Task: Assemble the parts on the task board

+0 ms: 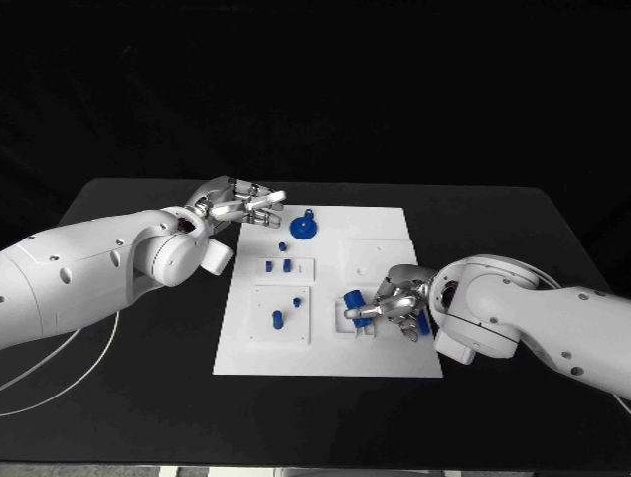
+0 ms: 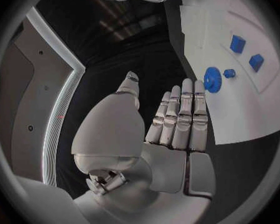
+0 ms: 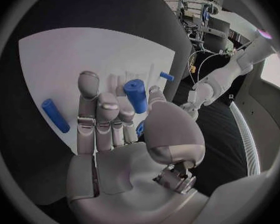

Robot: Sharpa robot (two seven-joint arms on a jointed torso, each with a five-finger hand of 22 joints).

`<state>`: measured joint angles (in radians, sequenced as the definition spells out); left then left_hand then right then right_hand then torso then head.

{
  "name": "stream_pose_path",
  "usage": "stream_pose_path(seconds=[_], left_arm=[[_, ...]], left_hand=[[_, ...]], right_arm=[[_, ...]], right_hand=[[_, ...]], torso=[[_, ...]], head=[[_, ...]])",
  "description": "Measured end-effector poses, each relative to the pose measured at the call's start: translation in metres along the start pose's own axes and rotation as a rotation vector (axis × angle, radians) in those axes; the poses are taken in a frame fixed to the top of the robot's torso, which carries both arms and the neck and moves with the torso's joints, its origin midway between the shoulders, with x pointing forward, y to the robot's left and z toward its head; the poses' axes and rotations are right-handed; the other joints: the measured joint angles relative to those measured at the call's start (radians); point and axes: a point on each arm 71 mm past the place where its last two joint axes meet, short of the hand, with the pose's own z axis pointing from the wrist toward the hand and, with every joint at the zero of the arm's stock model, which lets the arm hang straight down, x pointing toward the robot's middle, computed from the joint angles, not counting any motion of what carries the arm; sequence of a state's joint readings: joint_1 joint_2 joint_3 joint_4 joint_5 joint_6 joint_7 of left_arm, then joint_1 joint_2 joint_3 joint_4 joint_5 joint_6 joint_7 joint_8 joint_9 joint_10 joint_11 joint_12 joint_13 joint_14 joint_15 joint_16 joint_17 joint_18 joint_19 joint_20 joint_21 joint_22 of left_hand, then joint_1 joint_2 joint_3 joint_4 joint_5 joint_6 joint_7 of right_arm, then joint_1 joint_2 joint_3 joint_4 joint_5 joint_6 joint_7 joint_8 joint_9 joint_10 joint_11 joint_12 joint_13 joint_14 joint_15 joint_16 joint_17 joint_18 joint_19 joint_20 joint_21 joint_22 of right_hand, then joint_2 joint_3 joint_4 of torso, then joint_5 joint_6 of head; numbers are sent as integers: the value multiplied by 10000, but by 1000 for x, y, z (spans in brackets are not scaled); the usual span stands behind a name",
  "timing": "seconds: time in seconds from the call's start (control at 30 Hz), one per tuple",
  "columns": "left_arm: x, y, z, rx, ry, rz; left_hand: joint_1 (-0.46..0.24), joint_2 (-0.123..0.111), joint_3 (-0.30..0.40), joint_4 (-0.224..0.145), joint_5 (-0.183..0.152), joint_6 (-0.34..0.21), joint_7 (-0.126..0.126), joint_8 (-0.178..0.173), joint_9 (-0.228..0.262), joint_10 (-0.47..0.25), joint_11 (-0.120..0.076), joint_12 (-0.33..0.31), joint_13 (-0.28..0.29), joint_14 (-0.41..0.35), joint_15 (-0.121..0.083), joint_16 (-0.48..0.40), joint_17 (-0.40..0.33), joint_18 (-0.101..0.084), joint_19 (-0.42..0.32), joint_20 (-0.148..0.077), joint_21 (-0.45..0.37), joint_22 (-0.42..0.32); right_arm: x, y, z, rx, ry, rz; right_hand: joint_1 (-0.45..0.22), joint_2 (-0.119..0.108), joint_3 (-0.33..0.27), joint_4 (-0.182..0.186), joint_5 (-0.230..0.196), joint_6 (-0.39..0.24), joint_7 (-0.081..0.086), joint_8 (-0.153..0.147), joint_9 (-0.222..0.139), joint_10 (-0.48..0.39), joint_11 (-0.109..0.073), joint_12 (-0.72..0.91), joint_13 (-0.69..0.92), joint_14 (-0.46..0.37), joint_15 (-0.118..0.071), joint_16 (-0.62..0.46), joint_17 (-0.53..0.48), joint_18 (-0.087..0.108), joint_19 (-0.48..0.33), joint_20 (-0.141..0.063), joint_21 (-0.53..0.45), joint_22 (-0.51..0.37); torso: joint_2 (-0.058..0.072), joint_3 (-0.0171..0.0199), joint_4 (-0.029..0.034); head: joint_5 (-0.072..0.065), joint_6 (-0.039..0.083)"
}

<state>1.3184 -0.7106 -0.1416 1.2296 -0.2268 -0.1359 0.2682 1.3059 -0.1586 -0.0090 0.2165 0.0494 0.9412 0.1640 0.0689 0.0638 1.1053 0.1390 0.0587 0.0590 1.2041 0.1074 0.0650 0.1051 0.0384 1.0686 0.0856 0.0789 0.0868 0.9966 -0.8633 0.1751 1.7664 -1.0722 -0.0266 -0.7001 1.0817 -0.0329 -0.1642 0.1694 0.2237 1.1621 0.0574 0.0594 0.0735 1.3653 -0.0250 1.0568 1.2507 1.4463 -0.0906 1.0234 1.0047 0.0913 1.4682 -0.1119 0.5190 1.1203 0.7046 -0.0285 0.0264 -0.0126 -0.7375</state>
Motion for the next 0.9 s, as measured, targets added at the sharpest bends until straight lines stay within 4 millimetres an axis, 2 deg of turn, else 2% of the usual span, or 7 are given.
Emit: stream_pose_path(seconds=[0.1,0.2,0.27,0.33,0.4,0.7,0.9], left_arm=[[0,0,0,-7,5,1],[0,0,0,-15,6,2],[0,0,0,-19,7,3],[0,0,0,-24,6,5],[0,0,0,-30,7,7],[-1,1,0,-57,7,16],[-2,1,0,-81,-3,26]], left_hand=[[0,0,0,0,0,0,0,0,0,0,0,0,0,0,0,0,0,0,0,0,0,0],[0,0,0,0,0,0,0,0,0,0,0,0,0,0,0,0,1,0,0,0,0,0],[0,0,0,0,0,0,0,0,0,0,0,0,0,0,0,0,1,0,0,0,0,1],[0,0,0,0,0,0,0,0,0,0,0,0,0,0,0,0,1,0,0,0,0,1],[0,0,0,0,0,0,0,0,0,0,0,0,0,0,0,0,1,0,0,0,0,1],[0,0,0,0,0,-22,23,0,0,1,0,0,0,0,0,0,2,1,0,0,0,1],[0,0,0,0,0,-37,37,0,0,1,0,0,0,0,0,0,2,0,0,0,0,1]], right_arm=[[0,0,0,-10,-8,-5],[1,1,-1,-21,-15,-14],[1,1,-1,-24,-23,-20],[1,1,-1,-27,-31,-28],[1,1,-1,-30,-37,-39],[2,1,-4,-63,-48,-88],[2,2,-7,-115,-61,-116]], right_hand=[[16,-484,361,698,-876,0,0,-8,4,0,0,0,0,0,0,0,9,-1,0,0,1,13],[112,-622,460,969,-1037,-1,1,-15,3,0,0,0,0,0,0,0,9,0,0,0,0,13],[111,-621,460,969,-904,37,39,-16,3,0,0,0,1,0,0,0,9,-1,0,0,35,28],[124,-440,283,672,-559,36,37,-16,1,0,0,0,1,0,1,0,9,-1,0,0,55,28],[109,-399,230,569,-450,55,18,-16,1,0,0,0,1,0,1,0,9,-1,0,0,55,28],[109,-384,315,654,-532,70,3,52,14,-1,0,0,1,0,1,0,15,0,0,0,55,40],[97,-476,352,691,-577,70,3,52,14,-1,0,0,2,0,1,0,14,0,0,0,55,50]], torso=[[0,2,0],[0,6,0],[0,7,0],[0,7,0],[1,7,0],[0,10,-6],[-3,6,-8]], head=[[18,-7],[45,-12],[65,-18],[72,-23],[81,-24],[108,-47],[114,-52]])
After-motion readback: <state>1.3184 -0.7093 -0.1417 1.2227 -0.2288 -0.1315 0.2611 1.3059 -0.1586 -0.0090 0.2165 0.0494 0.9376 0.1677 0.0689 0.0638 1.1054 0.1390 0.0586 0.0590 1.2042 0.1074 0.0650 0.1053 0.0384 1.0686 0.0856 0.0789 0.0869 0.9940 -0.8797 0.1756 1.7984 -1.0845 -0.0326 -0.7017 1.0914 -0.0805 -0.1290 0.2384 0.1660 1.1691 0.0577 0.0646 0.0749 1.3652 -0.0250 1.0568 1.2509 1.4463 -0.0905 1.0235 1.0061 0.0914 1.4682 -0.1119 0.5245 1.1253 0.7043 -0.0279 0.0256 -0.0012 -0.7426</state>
